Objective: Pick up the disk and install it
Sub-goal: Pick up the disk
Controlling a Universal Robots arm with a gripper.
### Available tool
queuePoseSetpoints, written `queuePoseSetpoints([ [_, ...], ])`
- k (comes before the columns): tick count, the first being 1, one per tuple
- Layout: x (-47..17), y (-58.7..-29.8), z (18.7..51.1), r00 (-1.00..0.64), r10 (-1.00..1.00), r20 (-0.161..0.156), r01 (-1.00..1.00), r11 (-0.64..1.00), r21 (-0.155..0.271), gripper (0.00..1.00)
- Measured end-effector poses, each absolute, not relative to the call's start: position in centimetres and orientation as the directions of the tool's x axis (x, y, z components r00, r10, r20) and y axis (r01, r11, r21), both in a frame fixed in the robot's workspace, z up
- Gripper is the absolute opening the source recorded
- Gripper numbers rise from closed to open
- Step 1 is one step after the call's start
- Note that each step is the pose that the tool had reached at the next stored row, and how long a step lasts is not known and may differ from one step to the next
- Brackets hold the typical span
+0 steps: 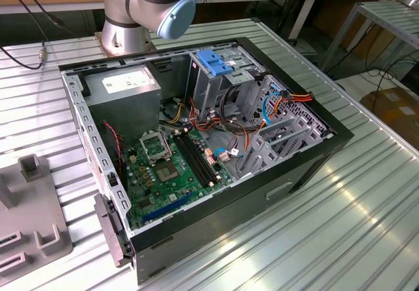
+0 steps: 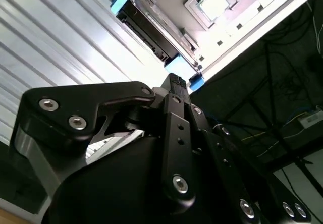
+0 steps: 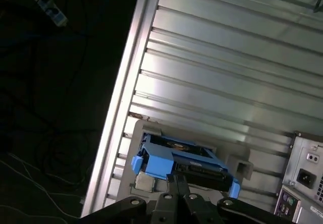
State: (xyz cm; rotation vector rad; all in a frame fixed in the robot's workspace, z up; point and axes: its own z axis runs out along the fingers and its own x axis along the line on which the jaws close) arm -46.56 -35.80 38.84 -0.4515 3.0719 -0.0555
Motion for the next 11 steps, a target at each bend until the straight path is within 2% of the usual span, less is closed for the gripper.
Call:
queuePoseSetpoints([
  [11, -46.56, -35.80, 38.84, -0.863, -0.505, -0.031, -0.504, 0.863, -0.041, 0.10],
])
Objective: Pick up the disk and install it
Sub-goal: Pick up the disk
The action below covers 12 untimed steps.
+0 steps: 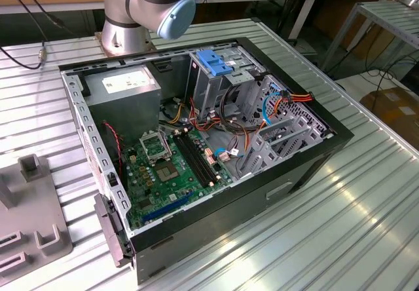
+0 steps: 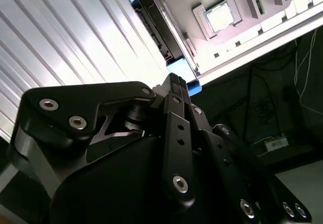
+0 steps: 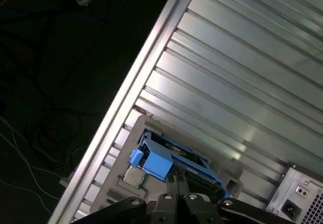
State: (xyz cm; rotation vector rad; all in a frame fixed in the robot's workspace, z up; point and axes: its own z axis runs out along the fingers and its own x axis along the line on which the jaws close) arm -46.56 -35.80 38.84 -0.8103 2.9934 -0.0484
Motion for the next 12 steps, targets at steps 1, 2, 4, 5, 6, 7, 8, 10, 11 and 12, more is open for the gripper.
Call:
queuePoseSetpoints([
  [1, -46.56, -35.79, 38.83, -0.853, -0.521, -0.031, -0.519, 0.854, -0.041, 0.10],
  [2, -46.56, -35.79, 38.83, -0.843, -0.538, -0.031, -0.537, 0.843, -0.041, 0.10],
  [4, -46.56, -35.80, 38.84, -0.822, -0.569, -0.031, -0.568, 0.822, -0.041, 0.10],
  [5, -46.56, -35.80, 38.84, -0.811, -0.584, -0.031, -0.583, 0.811, -0.041, 0.10],
  [6, -46.56, -35.79, 38.84, -0.797, -0.603, -0.031, -0.601, 0.798, -0.041, 0.10],
  [7, -46.56, -35.79, 38.83, -0.786, -0.617, -0.031, -0.616, 0.787, -0.041, 0.10],
  [8, -46.56, -35.80, 38.83, -0.767, -0.641, -0.031, -0.639, 0.768, -0.041, 0.10],
  [10, -46.56, -35.79, 38.84, -0.740, -0.672, -0.031, -0.671, 0.740, -0.041, 0.10],
  [11, -46.56, -35.80, 38.83, -0.721, -0.692, -0.031, -0.691, 0.722, -0.041, 0.10],
  [12, -46.56, -35.79, 38.83, -0.708, -0.705, -0.031, -0.704, 0.709, -0.041, 0.10],
])
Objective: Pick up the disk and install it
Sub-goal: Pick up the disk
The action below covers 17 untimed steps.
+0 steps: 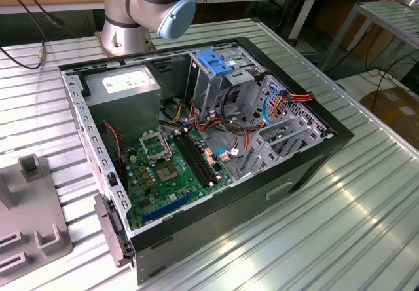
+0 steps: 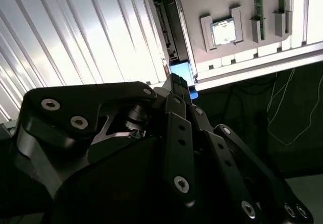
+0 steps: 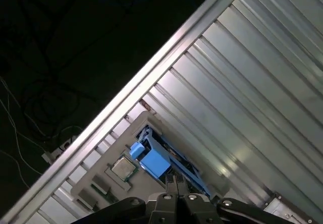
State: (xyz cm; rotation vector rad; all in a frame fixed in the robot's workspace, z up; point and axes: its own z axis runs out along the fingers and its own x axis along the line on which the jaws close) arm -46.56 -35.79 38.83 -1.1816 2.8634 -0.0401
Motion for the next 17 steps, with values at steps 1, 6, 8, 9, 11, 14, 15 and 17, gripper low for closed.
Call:
queuePoseSetpoints([
  [1, -46.56, -35.79, 38.83, -0.692, -0.721, -0.031, -0.720, 0.693, -0.041, 0.10],
  [6, -46.56, -35.79, 38.83, -0.623, -0.781, -0.031, -0.780, 0.624, -0.041, 0.10],
  [8, -46.56, -35.79, 38.83, -0.594, -0.804, -0.031, -0.803, 0.595, -0.041, 0.10],
  [9, -46.56, -35.80, 38.83, -0.576, -0.817, -0.031, -0.816, 0.577, -0.041, 0.10],
  [11, -46.56, -35.79, 38.82, -0.534, -0.845, -0.031, -0.844, 0.535, -0.041, 0.10],
  [14, -46.64, -35.80, 38.81, -0.457, -0.889, -0.031, -0.888, 0.458, -0.041, 0.10],
  [15, -46.80, -35.81, 38.81, -0.454, -0.891, -0.030, -0.890, 0.454, -0.040, 0.10],
  [17, -47.14, -35.80, 38.77, -0.447, -0.894, -0.029, -0.893, 0.448, -0.038, 0.10],
])
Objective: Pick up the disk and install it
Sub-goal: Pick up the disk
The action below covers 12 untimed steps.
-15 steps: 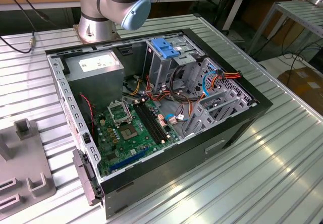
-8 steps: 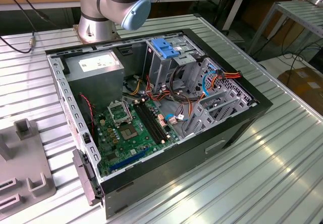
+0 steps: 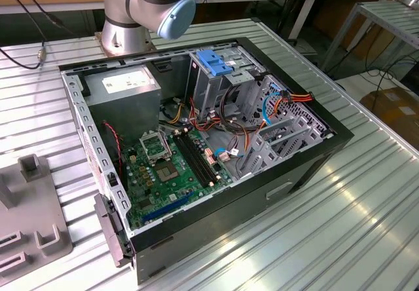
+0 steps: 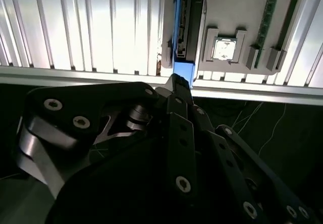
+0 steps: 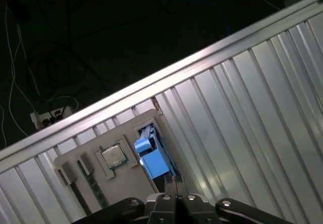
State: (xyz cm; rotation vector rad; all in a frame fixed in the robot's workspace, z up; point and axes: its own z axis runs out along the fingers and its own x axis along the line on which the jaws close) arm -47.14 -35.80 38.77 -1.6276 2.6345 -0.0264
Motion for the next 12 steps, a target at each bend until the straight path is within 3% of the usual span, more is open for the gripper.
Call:
queuePoseSetpoints([
  [12, -47.24, -35.81, 38.36, -0.216, -0.976, -0.026, -0.976, 0.217, -0.032, 0.10],
])
